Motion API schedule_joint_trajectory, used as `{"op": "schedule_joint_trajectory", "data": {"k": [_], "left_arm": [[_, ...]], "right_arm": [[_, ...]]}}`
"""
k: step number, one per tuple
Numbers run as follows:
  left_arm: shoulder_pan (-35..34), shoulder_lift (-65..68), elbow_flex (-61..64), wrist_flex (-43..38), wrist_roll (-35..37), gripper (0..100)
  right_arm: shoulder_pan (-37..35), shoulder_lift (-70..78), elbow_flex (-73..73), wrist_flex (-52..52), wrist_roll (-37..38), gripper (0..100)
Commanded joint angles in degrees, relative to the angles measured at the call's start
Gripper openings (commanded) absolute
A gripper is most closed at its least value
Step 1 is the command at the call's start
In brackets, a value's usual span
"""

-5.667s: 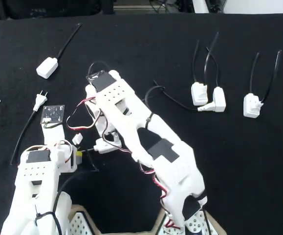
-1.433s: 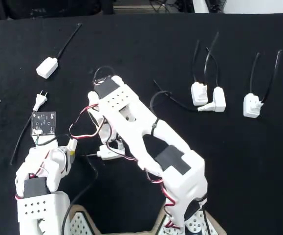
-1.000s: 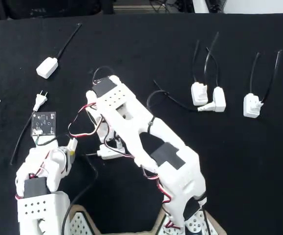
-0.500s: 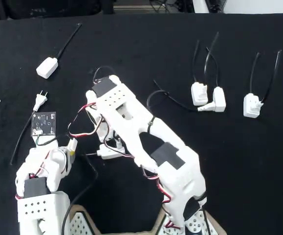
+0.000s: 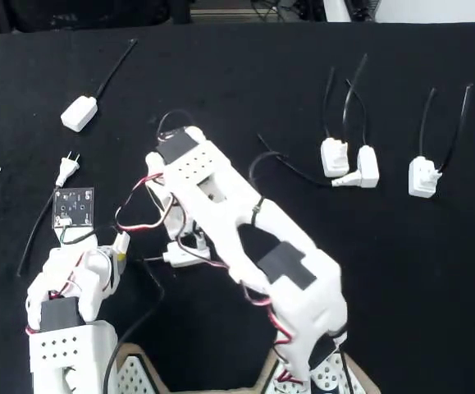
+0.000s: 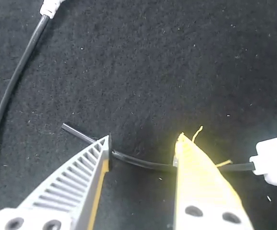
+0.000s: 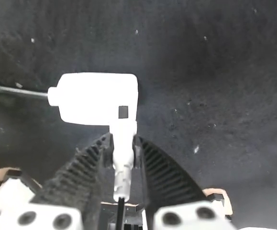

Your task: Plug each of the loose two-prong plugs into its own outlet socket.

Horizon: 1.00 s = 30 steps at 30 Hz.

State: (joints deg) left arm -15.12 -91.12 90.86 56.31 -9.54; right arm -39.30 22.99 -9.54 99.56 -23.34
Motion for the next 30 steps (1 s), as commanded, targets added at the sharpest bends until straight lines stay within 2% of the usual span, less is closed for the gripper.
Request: {"op": "schedule_joint_trajectory", "data": {"k": [1, 30], "left_arm": [[-0.48, -0.53, -0.48, 0.00, -0.44, 22], [-0.48, -0.53, -0.48, 0.09, -0.44, 22]], "right_arm": [[-0.09, -8.84, 1.27, 1.76, 0.53, 1.0], [-0.18, 2.86, -5.49, 1.58, 0.53, 1.0]]}}
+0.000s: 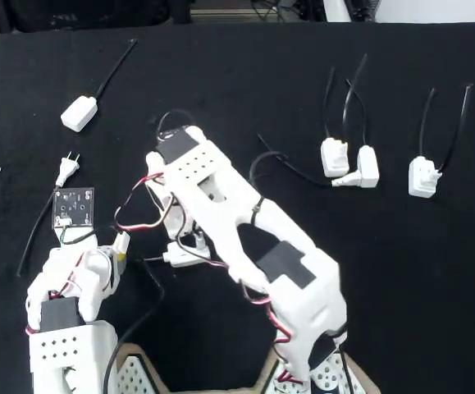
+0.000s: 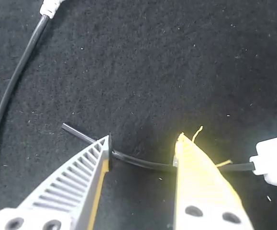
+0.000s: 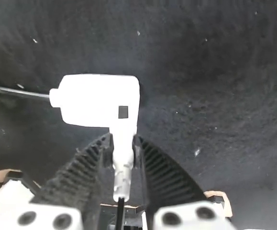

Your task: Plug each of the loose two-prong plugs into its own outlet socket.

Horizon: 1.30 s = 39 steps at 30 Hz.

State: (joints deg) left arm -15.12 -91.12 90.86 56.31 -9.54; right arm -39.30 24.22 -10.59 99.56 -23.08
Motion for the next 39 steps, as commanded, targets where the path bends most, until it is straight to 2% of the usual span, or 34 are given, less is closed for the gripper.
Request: {"op": "schedule_joint_trajectory", "data": {"k": [1, 7, 18, 28, 39], "left_arm": [[-0.48, -0.53, -0.48, 0.09, -0.44, 22], [-0.75, -0.53, -0.48, 0.09, -0.44, 22], [-0.66, -0.53, -0.48, 0.09, -0.44, 22], [-0.75, -0.53, -0.57, 0.09, -0.44, 22], [-0.92, -0.53, -0.57, 0.09, -0.44, 22]], "right_arm": [[-0.26, 2.59, -4.79, 1.58, 0.26, 1.0], [-0.26, 5.41, -3.38, 1.67, 0.44, 1.0], [-0.09, -0.75, 2.77, 1.67, 1.67, 1.0], [0.00, -0.48, -1.10, 1.58, 1.41, 1.0], [2.81, 10.24, -7.87, 1.58, 1.93, 1.0]]}}
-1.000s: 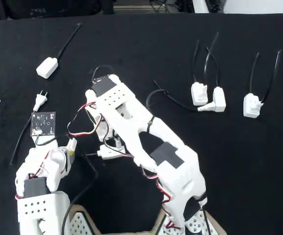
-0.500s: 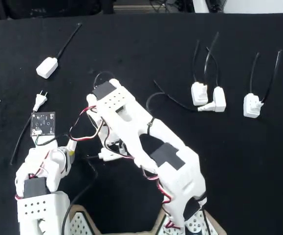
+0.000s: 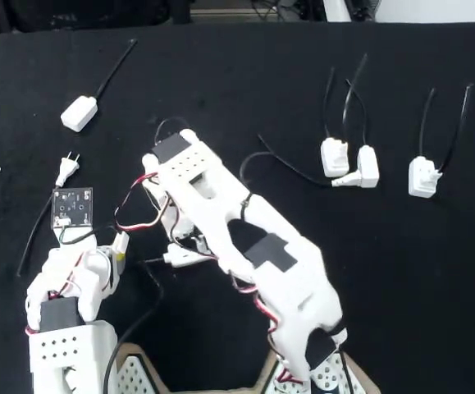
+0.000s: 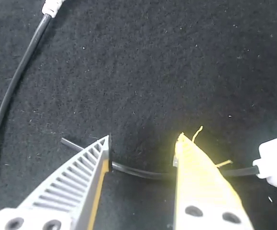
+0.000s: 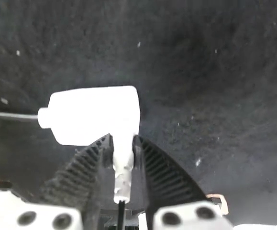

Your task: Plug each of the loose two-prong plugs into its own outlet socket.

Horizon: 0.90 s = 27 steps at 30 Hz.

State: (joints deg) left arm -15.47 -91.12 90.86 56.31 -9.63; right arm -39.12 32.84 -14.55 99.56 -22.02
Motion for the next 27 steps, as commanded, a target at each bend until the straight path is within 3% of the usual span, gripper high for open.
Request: {"op": "schedule_joint_trajectory", "data": {"k": [1, 14, 27], "left_arm": [[-0.57, -0.53, -0.57, 0.09, -0.35, 22], [-0.66, -0.53, -0.66, 0.09, -0.35, 22], [-4.44, -0.53, -1.01, 0.18, -0.35, 22]], "right_arm": [[2.81, 1.89, -4.09, 1.58, 1.05, 1.0], [1.67, 1.80, -1.98, 1.32, 10.46, 1.1], [-2.73, -8.22, 1.71, 0.70, 10.64, 2.3]]}}
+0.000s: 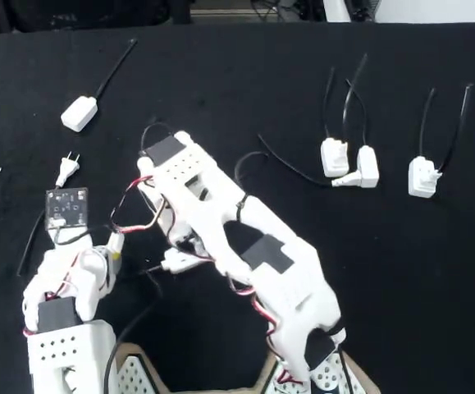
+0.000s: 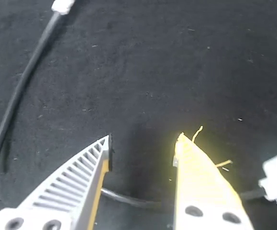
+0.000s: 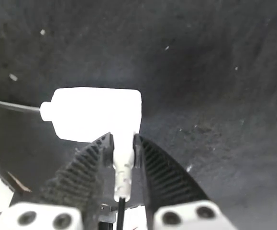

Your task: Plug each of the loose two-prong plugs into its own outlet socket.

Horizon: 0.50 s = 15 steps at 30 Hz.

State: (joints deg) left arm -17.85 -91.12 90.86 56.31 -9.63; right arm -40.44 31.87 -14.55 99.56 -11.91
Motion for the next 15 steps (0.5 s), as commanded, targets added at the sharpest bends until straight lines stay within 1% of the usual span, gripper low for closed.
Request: {"op": "schedule_joint_trajectory", "data": {"k": [1, 3, 6, 8, 10, 15], "left_arm": [[-2.07, -0.53, -1.01, 0.18, -0.35, 22], [-2.07, -0.53, -1.01, 0.18, -0.35, 22], [-2.07, -0.53, -1.01, 0.18, -0.35, 22], [-2.07, -0.53, -1.36, 0.18, -0.26, 22], [-2.07, -0.53, -1.63, 0.62, 1.14, 22], [-3.47, -0.62, -2.24, 0.97, 1.85, 22]], "right_arm": [[-1.41, -8.04, 2.77, 0.26, 0.53, 4.1], [-1.41, -9.27, 5.32, -0.44, 0.26, 10.4], [-1.14, -9.45, 8.40, -0.09, -1.93, 23.4], [-1.05, -9.71, 9.54, -0.26, -2.29, 29.2], [-1.05, -9.80, 9.45, -0.35, -0.62, 30.9], [-1.14, -10.24, 7.60, -0.09, 3.52, 27.3]]}}
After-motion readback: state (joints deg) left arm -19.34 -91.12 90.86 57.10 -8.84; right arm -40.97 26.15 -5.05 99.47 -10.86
